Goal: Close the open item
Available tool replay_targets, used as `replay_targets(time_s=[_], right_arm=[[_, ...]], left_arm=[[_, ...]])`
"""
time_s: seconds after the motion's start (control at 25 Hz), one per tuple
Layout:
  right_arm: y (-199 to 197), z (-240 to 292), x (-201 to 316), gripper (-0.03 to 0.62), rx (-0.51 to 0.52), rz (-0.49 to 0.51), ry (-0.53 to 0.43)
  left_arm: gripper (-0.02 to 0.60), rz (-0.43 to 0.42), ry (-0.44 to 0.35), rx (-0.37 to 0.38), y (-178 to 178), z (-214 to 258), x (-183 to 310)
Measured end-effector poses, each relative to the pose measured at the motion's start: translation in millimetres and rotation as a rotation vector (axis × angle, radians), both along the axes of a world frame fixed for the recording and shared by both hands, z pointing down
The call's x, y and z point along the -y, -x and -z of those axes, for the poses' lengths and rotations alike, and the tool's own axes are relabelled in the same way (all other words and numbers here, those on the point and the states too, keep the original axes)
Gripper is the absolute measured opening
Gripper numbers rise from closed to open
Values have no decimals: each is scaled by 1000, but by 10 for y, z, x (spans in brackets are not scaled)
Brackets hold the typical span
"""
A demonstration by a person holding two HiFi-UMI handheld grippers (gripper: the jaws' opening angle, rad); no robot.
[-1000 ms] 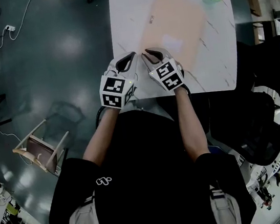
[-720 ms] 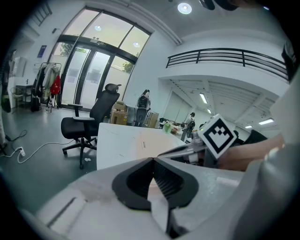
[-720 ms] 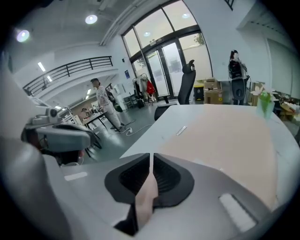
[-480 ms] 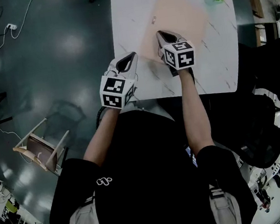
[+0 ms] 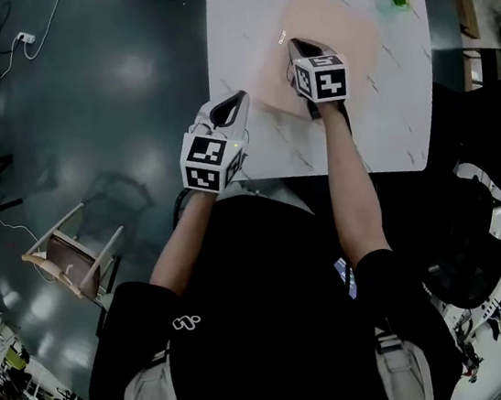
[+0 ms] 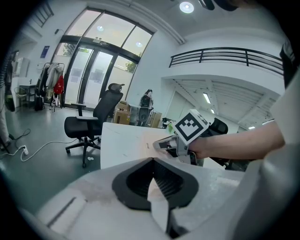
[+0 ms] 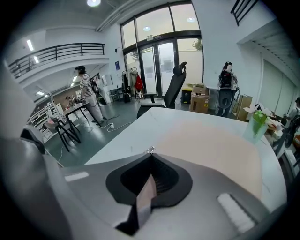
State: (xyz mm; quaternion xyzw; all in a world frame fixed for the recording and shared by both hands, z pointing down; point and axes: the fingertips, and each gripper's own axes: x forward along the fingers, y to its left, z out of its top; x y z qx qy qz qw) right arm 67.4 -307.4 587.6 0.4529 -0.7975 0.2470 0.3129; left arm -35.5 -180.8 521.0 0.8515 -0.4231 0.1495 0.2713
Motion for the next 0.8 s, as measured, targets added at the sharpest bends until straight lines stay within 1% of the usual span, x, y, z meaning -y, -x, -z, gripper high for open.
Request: replay_targets(time_s=[0.16, 0.36, 0.56, 0.68, 0.8], right_arm=[[13, -73, 6, 0, -56, 27, 15], [24, -106, 3, 1, -92, 50, 24], [40, -136, 1, 0, -157, 92, 14], [47, -125, 16, 0, -159, 100, 6], [28, -85, -11, 0, -115, 80, -11]], left_arm=[[-14, 3, 6, -2, -4, -11, 18], [-14, 2, 4, -4, -23, -11, 47], [-14, 1, 0, -2, -27, -5, 50], [-14, 6, -11, -2, -18, 35, 62], [-14, 4, -26, 3, 7, 94, 58]])
